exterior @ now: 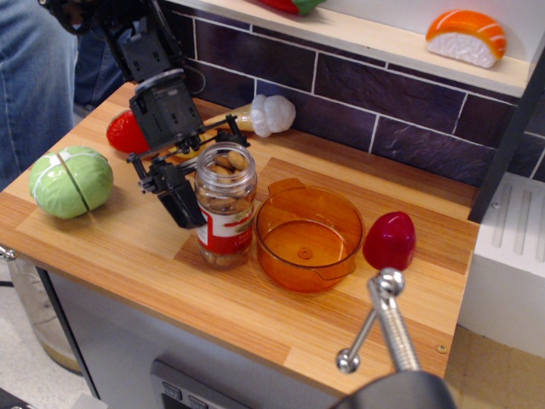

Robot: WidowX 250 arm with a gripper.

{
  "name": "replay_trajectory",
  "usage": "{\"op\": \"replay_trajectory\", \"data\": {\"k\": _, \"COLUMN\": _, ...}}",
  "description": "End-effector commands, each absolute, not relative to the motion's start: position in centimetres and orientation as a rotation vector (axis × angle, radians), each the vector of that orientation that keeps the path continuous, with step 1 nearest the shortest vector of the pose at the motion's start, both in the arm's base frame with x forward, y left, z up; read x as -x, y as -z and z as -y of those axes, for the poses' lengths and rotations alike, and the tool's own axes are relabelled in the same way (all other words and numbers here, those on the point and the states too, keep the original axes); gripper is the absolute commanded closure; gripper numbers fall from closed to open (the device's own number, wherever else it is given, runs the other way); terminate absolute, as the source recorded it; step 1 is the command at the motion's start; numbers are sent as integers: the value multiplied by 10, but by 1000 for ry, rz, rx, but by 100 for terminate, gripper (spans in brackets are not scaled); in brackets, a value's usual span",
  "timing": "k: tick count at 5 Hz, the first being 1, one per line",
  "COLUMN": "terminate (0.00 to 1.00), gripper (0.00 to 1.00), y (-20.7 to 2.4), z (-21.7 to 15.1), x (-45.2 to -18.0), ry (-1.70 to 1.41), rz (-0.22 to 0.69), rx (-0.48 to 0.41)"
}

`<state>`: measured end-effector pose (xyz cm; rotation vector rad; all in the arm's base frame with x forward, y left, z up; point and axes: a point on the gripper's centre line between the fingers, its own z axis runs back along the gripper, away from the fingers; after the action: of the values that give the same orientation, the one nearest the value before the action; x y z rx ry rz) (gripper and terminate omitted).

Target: Pour almonds in pot

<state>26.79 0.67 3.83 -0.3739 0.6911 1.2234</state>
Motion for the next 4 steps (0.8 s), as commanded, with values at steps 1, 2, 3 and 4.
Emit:
{"op": "replay_trajectory", "data": {"k": 1, "terminate": 0, "gripper": 100, "y": -85, "z": 1, "x": -286, "ry": -1122, "rz": -136, "rx": 405}}
{"op": "replay_trajectory", "data": {"k": 2, "terminate": 0, "gripper": 100, "y": -92, "z": 12, "x": -294, "ry": -1084, "rz": 77, "rx": 392}}
{"op": "replay_trajectory", "data": {"k": 3, "terminate": 0, "gripper": 100, "y": -93, "z": 20, "x": -301, "ry": -1048, "rz": 202, "rx": 373}}
{"op": "replay_trajectory", "data": {"k": 4, "terminate": 0, "gripper": 100, "y": -89, "z": 29, "x": -308, "ry": -976, "rz": 369, "rx": 316}}
